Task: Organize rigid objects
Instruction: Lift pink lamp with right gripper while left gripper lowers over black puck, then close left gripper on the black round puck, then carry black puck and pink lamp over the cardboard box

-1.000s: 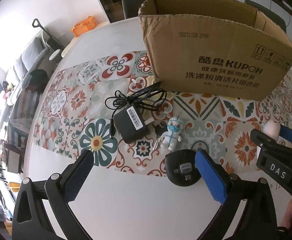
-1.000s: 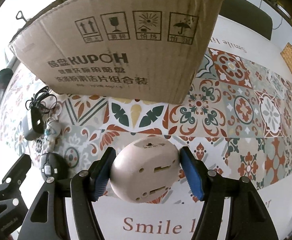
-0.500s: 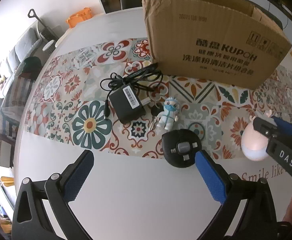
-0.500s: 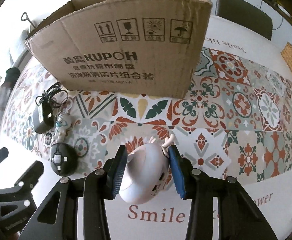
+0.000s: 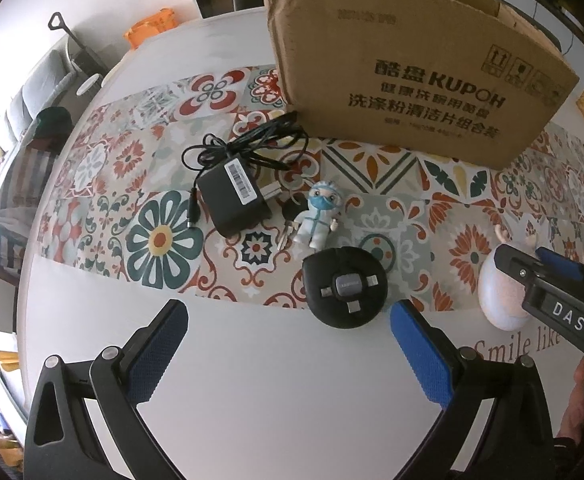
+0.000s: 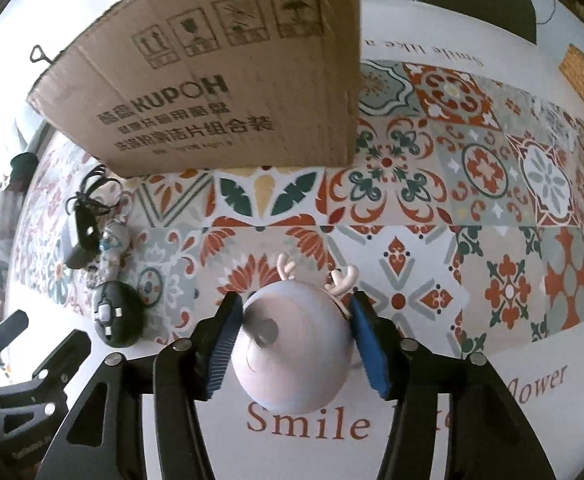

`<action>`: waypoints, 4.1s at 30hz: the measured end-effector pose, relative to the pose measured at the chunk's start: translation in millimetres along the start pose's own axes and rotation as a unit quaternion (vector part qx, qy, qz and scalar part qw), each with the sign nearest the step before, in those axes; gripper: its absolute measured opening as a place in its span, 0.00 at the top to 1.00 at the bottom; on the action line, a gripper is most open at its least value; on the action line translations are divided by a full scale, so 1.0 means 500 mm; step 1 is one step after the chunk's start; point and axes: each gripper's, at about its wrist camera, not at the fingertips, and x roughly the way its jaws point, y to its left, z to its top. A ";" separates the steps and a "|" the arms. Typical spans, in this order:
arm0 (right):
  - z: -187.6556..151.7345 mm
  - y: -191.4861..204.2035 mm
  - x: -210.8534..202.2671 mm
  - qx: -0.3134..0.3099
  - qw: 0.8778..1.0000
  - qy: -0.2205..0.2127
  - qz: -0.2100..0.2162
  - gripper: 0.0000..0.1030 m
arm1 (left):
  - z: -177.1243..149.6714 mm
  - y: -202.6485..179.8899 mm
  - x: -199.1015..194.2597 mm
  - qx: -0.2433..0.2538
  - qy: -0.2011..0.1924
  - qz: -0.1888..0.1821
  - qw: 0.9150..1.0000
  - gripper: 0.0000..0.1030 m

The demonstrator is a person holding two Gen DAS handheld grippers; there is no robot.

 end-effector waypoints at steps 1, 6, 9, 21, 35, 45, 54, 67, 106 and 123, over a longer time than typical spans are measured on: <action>0.000 -0.001 0.005 0.001 1.000 0.003 -0.004 0.41 | 0.000 -0.001 0.002 0.000 0.001 0.000 1.000 0.00; -0.003 -0.004 0.016 0.003 1.000 0.016 -0.007 0.30 | -0.001 -0.002 0.009 0.002 0.005 0.001 1.000 0.00; -0.013 0.013 0.017 -0.019 0.999 0.014 -0.023 0.21 | -0.005 0.000 0.015 0.001 0.010 0.002 1.000 0.00; -0.042 0.044 0.079 -0.043 0.997 0.028 -0.066 0.24 | -0.016 0.002 0.038 -0.001 0.025 0.009 1.000 0.00; -0.041 0.067 0.033 -0.039 0.999 0.021 -0.029 0.28 | -0.010 0.014 0.049 -0.020 0.036 -0.025 0.999 0.00; -0.008 0.013 0.023 -0.029 0.999 0.014 -0.023 0.28 | 0.022 -0.032 0.102 -0.016 0.058 -0.036 0.998 0.21; -0.005 0.004 0.041 -0.024 0.999 0.024 -0.019 0.28 | 0.040 -0.049 0.121 -0.013 0.055 -0.057 0.997 0.45; -0.010 0.033 0.037 -0.036 0.999 0.017 -0.014 0.28 | 0.029 -0.041 0.070 0.006 0.028 -0.076 0.997 0.46; 0.112 0.094 -0.227 -0.041 0.989 -0.144 -0.001 0.28 | 0.192 0.007 -0.201 0.031 -0.156 -0.095 0.983 0.46; 0.224 0.091 -0.233 -0.035 0.985 -0.166 -0.019 0.28 | 0.320 -0.006 -0.201 0.047 -0.161 -0.107 0.980 0.46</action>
